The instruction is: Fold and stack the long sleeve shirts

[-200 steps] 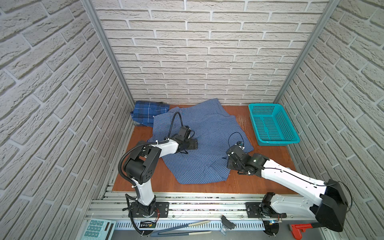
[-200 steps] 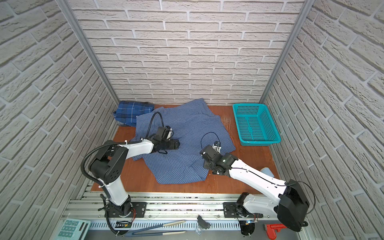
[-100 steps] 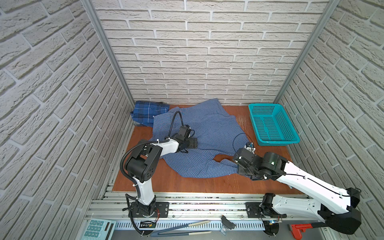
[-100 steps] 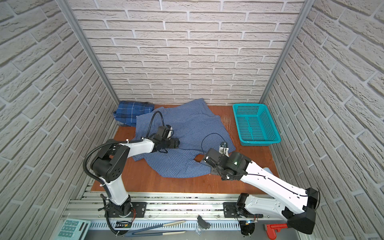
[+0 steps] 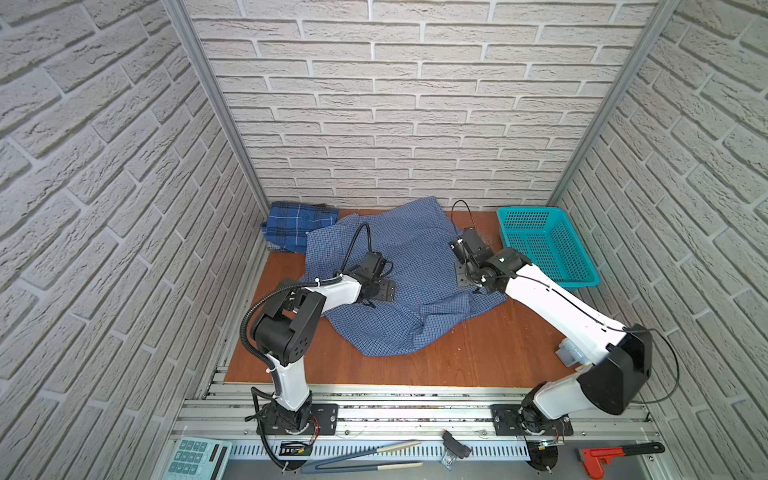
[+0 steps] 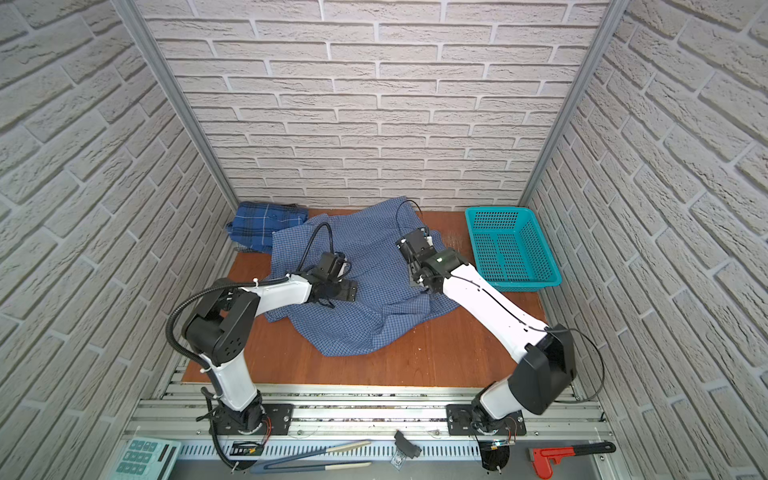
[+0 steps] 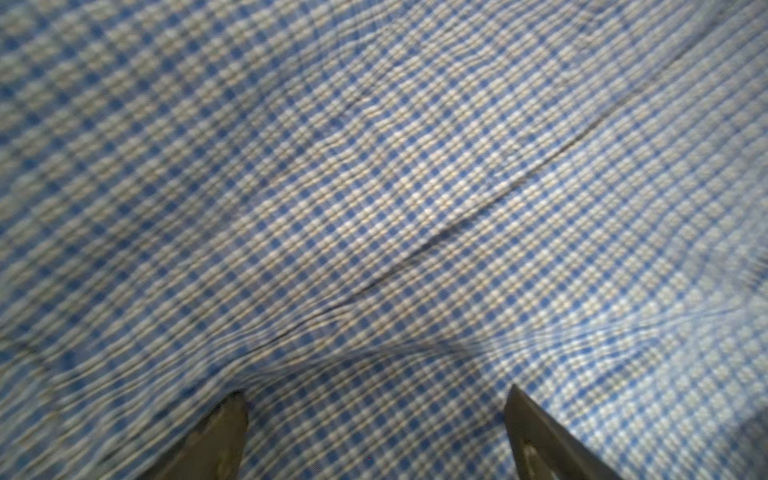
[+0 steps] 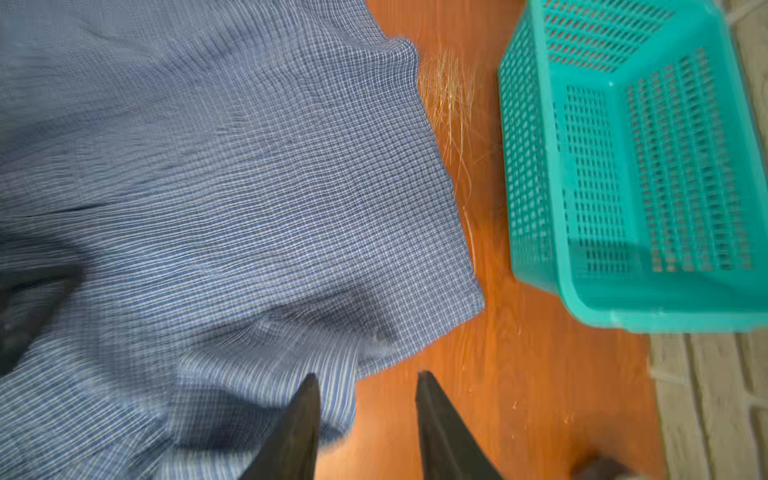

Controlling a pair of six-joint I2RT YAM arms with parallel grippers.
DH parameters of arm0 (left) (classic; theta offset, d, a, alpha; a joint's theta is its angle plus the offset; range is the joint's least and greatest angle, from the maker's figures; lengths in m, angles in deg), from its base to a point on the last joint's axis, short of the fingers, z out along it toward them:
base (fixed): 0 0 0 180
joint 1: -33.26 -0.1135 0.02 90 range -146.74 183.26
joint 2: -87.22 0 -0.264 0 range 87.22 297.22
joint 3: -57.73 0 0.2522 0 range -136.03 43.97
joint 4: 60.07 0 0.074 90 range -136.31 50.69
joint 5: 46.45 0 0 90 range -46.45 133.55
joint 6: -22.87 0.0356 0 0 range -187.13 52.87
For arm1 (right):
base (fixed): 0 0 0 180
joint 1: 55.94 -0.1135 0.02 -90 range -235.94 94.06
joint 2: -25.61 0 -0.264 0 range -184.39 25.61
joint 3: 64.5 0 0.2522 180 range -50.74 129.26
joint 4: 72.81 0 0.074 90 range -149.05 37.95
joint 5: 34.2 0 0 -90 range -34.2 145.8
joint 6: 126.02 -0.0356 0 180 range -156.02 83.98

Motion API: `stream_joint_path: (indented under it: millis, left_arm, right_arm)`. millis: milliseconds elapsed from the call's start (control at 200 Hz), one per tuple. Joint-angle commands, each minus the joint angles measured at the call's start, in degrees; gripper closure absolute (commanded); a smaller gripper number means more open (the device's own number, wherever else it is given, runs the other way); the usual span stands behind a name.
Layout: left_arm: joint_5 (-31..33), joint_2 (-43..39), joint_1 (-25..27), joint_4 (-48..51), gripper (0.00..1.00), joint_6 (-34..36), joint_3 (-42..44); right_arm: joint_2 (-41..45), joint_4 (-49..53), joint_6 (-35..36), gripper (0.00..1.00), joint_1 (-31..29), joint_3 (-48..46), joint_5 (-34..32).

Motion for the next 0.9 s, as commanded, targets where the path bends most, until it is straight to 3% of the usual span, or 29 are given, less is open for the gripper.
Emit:
stream_joint_path:
  millis: [0, 120, 220, 390, 535, 615, 685, 760, 840, 895]
  left_arm:
    - [9.9, -6.9, -0.1, 8.8, 0.04, -0.8, -3.9]
    - [16.0, -17.2, 2.0, 11.7, 0.02, -2.9, -3.3]
    - [16.2, -28.4, 3.0, 11.3, 0.02, -8.8, 4.8]
    - [8.1, -51.3, 5.0, 2.8, 0.08, -20.0, 27.6]
    - [8.5, -63.3, 7.8, 1.1, 0.11, -26.4, 40.2]
    - [5.7, -62.7, 7.9, -2.6, 0.1, -27.5, 43.6]
    - [4.9, -57.7, 8.5, -4.1, 0.11, -29.1, 44.4]
    - [12.3, -53.8, 11.9, -0.9, 0.14, -32.2, 43.6]
    - [13.7, -51.7, 13.5, -4.0, 0.21, -32.5, 43.8]
    - [11.8, -50.1, 13.6, -8.6, 0.34, -32.0, 44.3]
  right_arm:
    - [-1.8, -5.2, 10.3, 0.49, 4.0, 4.6, 13.7]
    - [8.0, -10.8, 4.9, 0.35, 3.9, -10.9, 13.6]
    - [14.3, -18.8, 0.4, 0.25, 5.3, -23.7, 13.8]
    - [10.8, -26.2, 4.2, 0.25, 10.5, -30.1, 23.3]
    - [8.2, -31.3, 3.4, 0.28, 14.4, -31.8, 30.1]
    - [6.9, -32.7, 2.1, 0.4, 14.4, -32.5, 32.9]
    - [6.7, -32.7, 0.5, 0.42, 14.4, -34.0, 33.2]
    - [8.3, -33.1, -2.0, 0.44, 14.3, -36.9, 34.0]
    - [11.8, -33.2, -2.8, 0.49, 14.2, -40.3, 35.7]
    - [14.5, -32.0, -3.3, 0.58, 14.2, -41.5, 34.2]
